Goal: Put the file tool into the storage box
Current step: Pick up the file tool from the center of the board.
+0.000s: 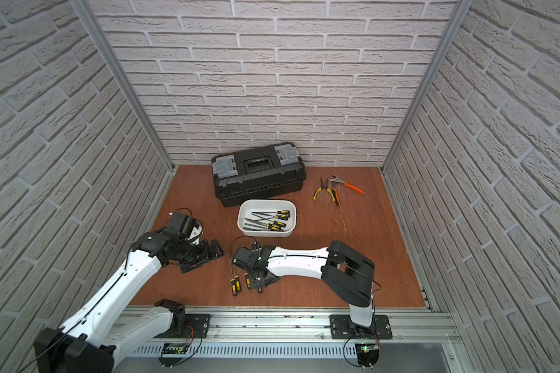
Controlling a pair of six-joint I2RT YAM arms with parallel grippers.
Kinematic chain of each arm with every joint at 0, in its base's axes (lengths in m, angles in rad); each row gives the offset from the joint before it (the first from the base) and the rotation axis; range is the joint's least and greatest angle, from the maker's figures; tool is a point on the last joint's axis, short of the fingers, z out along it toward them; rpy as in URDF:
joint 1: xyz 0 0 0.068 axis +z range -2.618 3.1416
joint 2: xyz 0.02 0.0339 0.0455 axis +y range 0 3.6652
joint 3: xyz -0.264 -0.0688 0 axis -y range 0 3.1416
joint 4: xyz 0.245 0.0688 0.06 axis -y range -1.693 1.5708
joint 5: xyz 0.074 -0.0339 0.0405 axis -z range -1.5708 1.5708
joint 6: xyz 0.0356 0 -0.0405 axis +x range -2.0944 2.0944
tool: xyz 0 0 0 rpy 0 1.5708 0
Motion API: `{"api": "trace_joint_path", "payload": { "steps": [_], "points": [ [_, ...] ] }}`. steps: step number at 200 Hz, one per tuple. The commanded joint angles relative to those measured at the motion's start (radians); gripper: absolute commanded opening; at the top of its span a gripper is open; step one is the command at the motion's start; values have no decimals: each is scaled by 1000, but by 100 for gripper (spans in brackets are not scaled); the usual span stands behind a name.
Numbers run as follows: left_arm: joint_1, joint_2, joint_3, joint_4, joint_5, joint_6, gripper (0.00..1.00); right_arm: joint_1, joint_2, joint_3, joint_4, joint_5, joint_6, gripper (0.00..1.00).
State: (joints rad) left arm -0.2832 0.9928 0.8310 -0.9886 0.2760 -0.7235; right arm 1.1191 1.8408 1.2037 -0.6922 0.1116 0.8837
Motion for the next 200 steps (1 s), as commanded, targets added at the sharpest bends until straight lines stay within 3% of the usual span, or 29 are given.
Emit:
{"api": "trace_joint_path", "payload": {
  "steps": [1, 133, 200],
  "points": [
    [8, 19, 31, -6, 17, 32, 98, -4, -59, -19, 10, 13, -13, 38],
    [6, -4, 43, -10, 20, 49, 98, 15, 51, 47, -21, -39, -17, 43],
    [-11, 21, 125, -9, 4, 58, 98, 15, 61, 15, -32, -27, -14, 35]
  ]
}}
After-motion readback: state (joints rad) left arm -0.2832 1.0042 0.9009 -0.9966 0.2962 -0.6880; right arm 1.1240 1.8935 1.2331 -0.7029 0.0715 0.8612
